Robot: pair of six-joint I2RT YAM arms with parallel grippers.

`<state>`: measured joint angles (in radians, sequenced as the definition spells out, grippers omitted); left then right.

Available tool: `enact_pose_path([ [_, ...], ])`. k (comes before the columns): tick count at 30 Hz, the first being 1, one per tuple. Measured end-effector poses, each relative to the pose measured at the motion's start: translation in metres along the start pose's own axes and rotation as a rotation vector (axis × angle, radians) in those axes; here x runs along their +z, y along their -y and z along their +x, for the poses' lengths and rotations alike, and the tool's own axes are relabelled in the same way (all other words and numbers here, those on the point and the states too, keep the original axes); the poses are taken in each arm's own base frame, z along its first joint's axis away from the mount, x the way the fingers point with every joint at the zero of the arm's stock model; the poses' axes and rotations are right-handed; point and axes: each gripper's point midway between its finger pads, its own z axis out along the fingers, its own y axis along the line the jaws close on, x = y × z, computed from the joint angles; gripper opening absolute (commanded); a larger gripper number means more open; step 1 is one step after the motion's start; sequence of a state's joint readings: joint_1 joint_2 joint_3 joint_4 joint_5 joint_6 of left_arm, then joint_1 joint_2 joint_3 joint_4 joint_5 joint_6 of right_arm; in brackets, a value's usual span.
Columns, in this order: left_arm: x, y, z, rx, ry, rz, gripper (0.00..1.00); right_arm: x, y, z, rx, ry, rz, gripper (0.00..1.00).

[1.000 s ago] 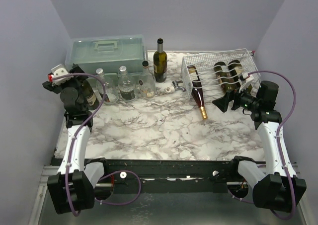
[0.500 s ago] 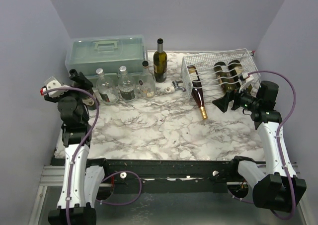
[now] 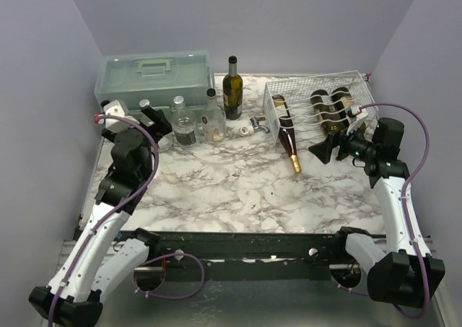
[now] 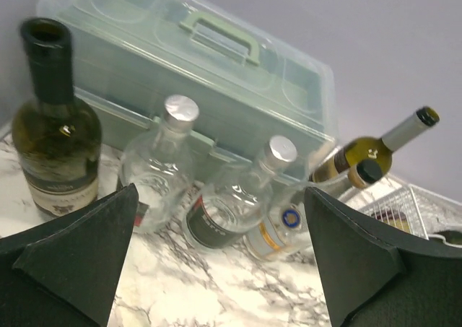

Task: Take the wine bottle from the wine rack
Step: Pick up the wine bottle from the wine rack.

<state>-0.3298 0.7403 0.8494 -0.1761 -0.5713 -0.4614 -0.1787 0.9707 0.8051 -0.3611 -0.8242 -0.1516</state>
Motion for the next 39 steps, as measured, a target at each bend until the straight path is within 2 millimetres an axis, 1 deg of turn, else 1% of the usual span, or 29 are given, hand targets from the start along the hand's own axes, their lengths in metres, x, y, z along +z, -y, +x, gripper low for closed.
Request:
enact_pose_path([
  [3,-0.003,0.018,0.012,0.025,-0.050,0.023,0.99,0.000,0.000,0.001,-0.003,-0.002,0.000,0.95],
  [6,-0.006,0.040,0.034,0.072,-0.117,0.068,0.99,0.001,0.002,0.002,-0.001,-0.007,0.006,0.95],
  [10,-0.013,0.061,0.057,0.129,-0.191,0.157,0.99,0.003,0.006,0.007,0.008,-0.018,0.018,0.95],
  [13,-0.016,0.074,0.063,0.151,-0.216,0.237,0.99,0.004,0.008,0.010,0.013,-0.028,0.023,0.95],
  [18,-0.026,0.102,0.077,0.190,-0.246,0.434,0.99,0.005,0.012,0.012,0.011,-0.036,0.037,0.95],
  [24,-0.040,0.119,0.102,0.260,-0.304,0.611,0.99,0.005,0.015,0.015,0.008,-0.042,0.051,0.95],
  [29,-0.054,0.131,0.113,0.324,-0.330,0.751,0.99,0.005,0.017,0.017,0.005,-0.047,0.057,0.96],
  [35,-0.065,0.133,0.129,0.394,-0.360,0.852,0.99,0.006,0.019,0.018,0.001,-0.047,0.064,0.96],
  [39,-0.068,0.131,0.134,0.421,-0.363,0.875,0.99,0.009,0.022,0.021,0.004,-0.057,0.063,0.96],
])
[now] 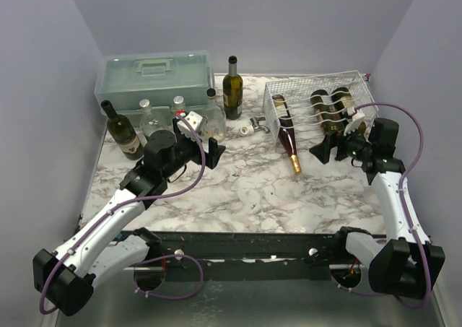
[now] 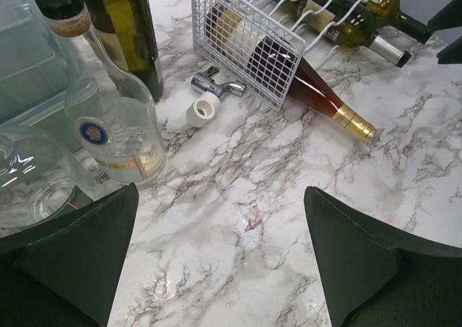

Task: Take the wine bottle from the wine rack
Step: Pick up the wine bottle from the wine rack.

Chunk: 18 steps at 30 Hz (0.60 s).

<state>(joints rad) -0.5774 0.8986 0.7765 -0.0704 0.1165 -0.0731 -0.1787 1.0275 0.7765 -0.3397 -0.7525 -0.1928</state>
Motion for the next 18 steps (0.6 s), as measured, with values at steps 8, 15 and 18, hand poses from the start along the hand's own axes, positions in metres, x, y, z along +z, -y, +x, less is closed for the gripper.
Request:
enact_pose_path([
  [8,-0.007,0.001,0.004,0.045,0.005,0.001,0.99,0.006,0.019,0.013,-0.010,-0.054,0.066,0.98],
  [15,-0.011,0.000,-0.003,0.053,0.029,-0.006,0.99,0.008,0.050,0.021,0.005,-0.109,0.201,0.97],
  [18,-0.011,0.001,-0.003,0.053,0.028,-0.005,0.99,0.010,0.065,0.027,0.029,-0.131,0.266,0.95],
])
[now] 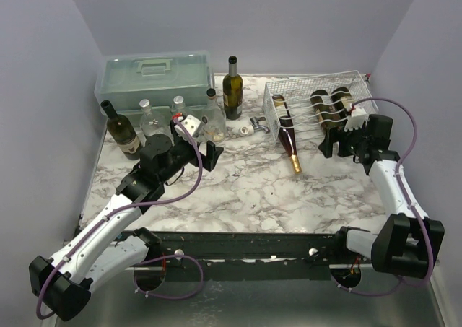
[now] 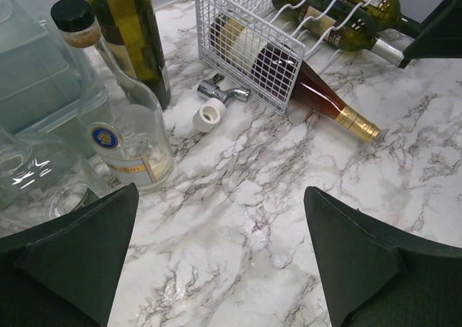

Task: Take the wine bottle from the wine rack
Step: Pick up the wine bottle from the wine rack.

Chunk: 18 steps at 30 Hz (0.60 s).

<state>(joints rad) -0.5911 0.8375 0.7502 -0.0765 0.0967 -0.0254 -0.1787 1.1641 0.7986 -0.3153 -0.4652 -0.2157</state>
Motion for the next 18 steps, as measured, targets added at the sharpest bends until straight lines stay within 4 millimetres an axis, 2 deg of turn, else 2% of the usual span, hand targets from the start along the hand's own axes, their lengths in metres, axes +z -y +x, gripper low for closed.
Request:
enact_pose_path([
  [5,0.000,0.000,0.000,0.000,0.001,0.000,0.99,0.014,0.023,0.010,0.015,-0.041,0.088,0.90],
  [7,-0.001,0.000,-0.001,0.000,0.002,0.000,0.99,0.019,0.030,0.012,0.013,-0.048,0.112,0.77],
  [11,-0.002,0.000,-0.002,0.001,0.007,0.001,0.99,0.029,0.041,0.017,0.001,-0.064,0.142,0.76],
  [18,-0.002,0.000,-0.003,0.001,0.011,0.001,0.99,0.055,0.059,0.041,0.004,-0.157,0.166,0.75],
])
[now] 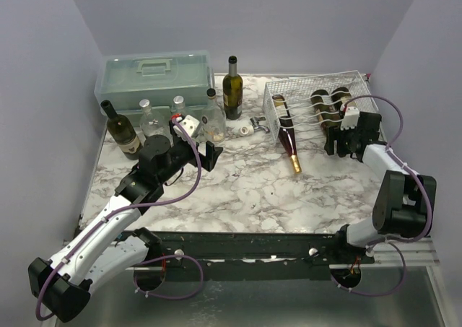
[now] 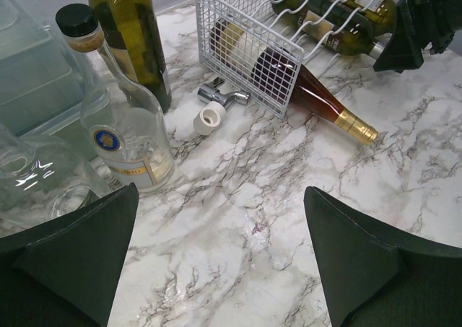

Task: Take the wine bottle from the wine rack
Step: Pick up the wine bottle from the wine rack.

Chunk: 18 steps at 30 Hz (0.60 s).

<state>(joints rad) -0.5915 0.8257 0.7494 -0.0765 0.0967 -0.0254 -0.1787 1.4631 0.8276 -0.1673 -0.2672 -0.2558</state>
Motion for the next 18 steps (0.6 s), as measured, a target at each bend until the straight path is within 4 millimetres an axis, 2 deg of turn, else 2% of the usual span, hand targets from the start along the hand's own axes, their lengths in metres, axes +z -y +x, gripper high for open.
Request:
enact_pose_path([
  [5,-0.001,0.000,-0.001,0.001,0.003,0.000,0.99,0.012,0.010,-0.001,-0.002,-0.010,0.022,0.74],
  [9,-0.001,0.000,-0.001,0.001,0.003,0.000,0.99,0.020,0.013,0.000,0.000,-0.020,0.024,0.65],
  [18,-0.001,-0.001,-0.001,0.004,0.005,-0.005,0.99,0.042,0.018,-0.003,0.007,-0.040,0.006,0.58],
])
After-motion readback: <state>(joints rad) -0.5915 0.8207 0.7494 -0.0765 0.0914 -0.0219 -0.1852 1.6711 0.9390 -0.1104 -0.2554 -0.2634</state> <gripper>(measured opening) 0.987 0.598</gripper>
